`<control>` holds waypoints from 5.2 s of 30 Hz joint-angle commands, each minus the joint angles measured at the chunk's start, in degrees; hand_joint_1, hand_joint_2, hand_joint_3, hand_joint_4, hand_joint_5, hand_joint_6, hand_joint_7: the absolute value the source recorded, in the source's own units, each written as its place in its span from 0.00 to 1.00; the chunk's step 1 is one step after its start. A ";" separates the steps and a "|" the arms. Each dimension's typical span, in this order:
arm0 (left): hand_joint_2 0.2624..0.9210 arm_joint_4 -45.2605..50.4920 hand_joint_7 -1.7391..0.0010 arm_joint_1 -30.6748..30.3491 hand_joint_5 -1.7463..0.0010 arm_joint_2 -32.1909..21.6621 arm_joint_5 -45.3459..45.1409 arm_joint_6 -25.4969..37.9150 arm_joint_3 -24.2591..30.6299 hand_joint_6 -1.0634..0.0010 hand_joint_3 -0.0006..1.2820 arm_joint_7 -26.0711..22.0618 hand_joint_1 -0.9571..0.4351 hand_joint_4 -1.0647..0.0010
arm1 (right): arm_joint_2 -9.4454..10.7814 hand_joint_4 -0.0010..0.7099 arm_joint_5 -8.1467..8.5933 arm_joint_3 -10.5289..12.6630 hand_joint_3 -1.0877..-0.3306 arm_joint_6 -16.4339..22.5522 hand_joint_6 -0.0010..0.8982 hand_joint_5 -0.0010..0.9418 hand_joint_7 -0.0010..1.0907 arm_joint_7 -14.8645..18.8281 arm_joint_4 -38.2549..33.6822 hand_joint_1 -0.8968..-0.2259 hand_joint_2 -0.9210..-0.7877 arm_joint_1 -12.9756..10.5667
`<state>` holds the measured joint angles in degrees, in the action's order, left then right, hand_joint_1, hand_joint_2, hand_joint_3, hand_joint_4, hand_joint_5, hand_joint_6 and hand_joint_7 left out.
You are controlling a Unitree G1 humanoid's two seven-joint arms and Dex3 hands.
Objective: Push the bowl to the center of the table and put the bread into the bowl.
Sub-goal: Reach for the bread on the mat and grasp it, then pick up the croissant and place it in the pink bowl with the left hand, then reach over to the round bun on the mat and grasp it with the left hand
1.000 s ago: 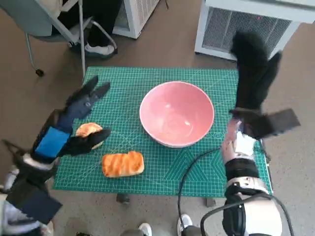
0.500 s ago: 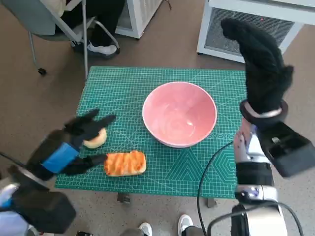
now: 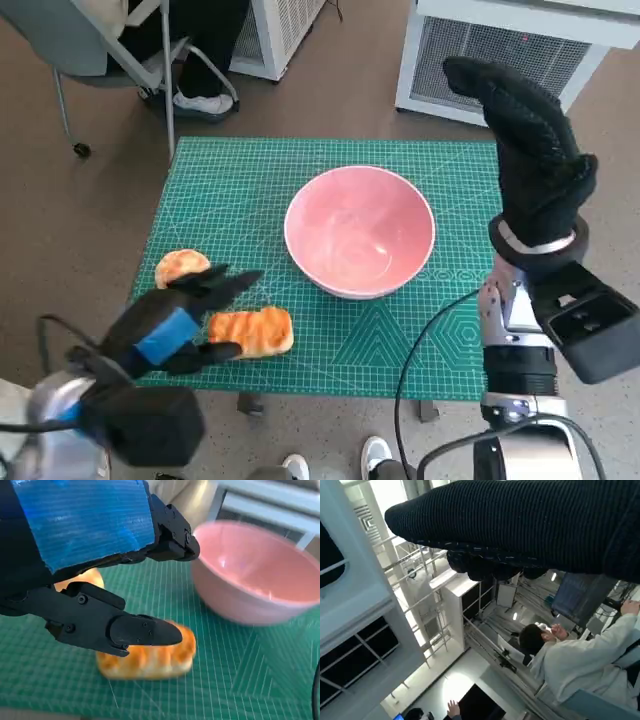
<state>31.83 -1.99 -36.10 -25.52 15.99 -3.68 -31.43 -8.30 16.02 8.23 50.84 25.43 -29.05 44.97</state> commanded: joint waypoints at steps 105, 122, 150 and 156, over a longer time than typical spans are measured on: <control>1.00 -50.45 0.92 57.73 0.97 17.80 -5.01 -11.61 -20.13 0.66 0.05 -5.34 0.42 0.86 | 0.44 0.00 -0.59 -0.61 0.40 -2.27 0.00 0.54 0.59 -1.74 5.52 0.50 0.00 -5.18; 1.00 -36.84 0.98 48.80 0.99 12.26 3.22 -20.39 -9.60 0.72 0.04 -0.12 0.37 0.89 | 0.86 0.00 -1.07 -1.18 0.41 -2.44 0.00 0.53 0.59 -2.60 5.80 0.49 0.00 -5.44; 1.00 -26.72 0.97 21.78 0.99 -9.35 12.94 -25.35 14.01 0.63 0.07 -0.90 0.35 0.75 | 0.77 0.00 -0.17 -1.41 0.42 -2.67 0.00 0.53 0.59 -2.21 5.18 0.50 0.00 -4.98; 1.00 -28.68 0.97 18.69 0.99 -10.92 11.31 -24.62 13.61 0.64 0.05 -0.08 0.35 0.75 | 0.69 0.00 -0.28 -1.59 0.41 -2.49 0.00 0.53 0.59 -2.05 4.63 0.51 0.00 -4.73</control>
<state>4.28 18.16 -45.71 -13.33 -9.04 9.96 -31.99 -7.62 15.93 6.73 48.39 23.08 -23.48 40.32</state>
